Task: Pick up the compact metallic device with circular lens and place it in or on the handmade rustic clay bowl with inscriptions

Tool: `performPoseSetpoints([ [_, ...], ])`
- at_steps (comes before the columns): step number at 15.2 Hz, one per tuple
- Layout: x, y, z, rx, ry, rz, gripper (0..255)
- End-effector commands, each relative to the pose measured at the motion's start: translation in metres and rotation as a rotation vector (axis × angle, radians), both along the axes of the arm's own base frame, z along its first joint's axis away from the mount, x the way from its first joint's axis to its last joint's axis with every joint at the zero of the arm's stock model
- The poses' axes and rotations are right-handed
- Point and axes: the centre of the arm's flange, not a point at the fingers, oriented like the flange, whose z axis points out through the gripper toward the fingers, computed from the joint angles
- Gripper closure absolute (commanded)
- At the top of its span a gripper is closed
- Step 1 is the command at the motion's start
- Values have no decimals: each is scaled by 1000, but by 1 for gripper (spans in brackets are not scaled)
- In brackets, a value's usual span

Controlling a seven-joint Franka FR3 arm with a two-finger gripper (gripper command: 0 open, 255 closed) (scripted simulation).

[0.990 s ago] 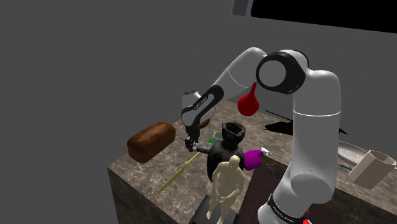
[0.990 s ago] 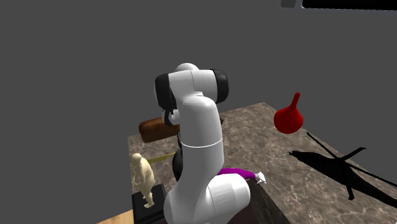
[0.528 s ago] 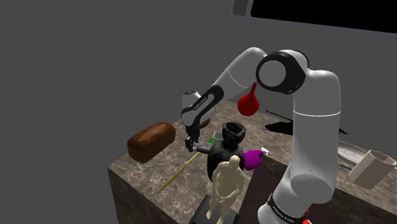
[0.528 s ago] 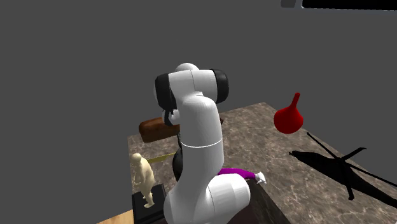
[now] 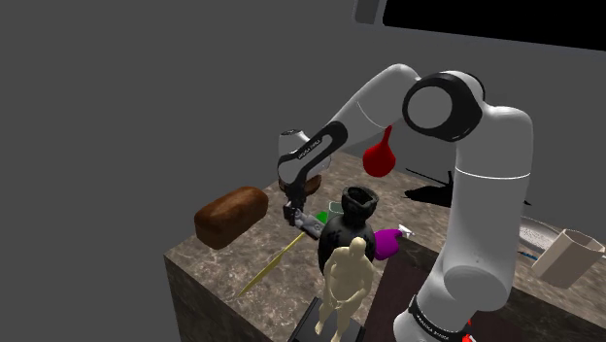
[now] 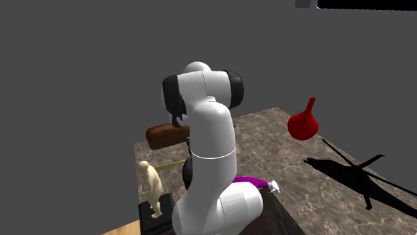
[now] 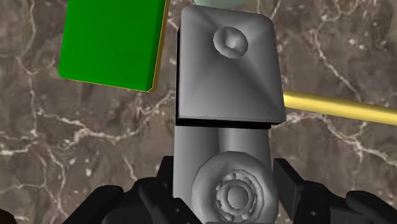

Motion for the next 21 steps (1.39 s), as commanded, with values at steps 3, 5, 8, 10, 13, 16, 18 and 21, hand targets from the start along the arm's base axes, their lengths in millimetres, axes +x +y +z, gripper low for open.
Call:
performPoseSetpoints([
  [3, 0, -1, 21, 0, 1, 0, 255],
  [5, 0, -1, 31, 0, 1, 0, 255],
  [8, 0, -1, 47, 0, 1, 0, 255],
  [10, 0, -1, 58, 0, 1, 0, 255],
  [13, 0, -1, 74, 0, 1, 0, 255],
  [16, 0, -1, 90, 0, 1, 0, 255],
  [18, 0, -1, 100, 0, 1, 0, 255],
  [21, 0, -1, 116, 0, 1, 0, 255],
])
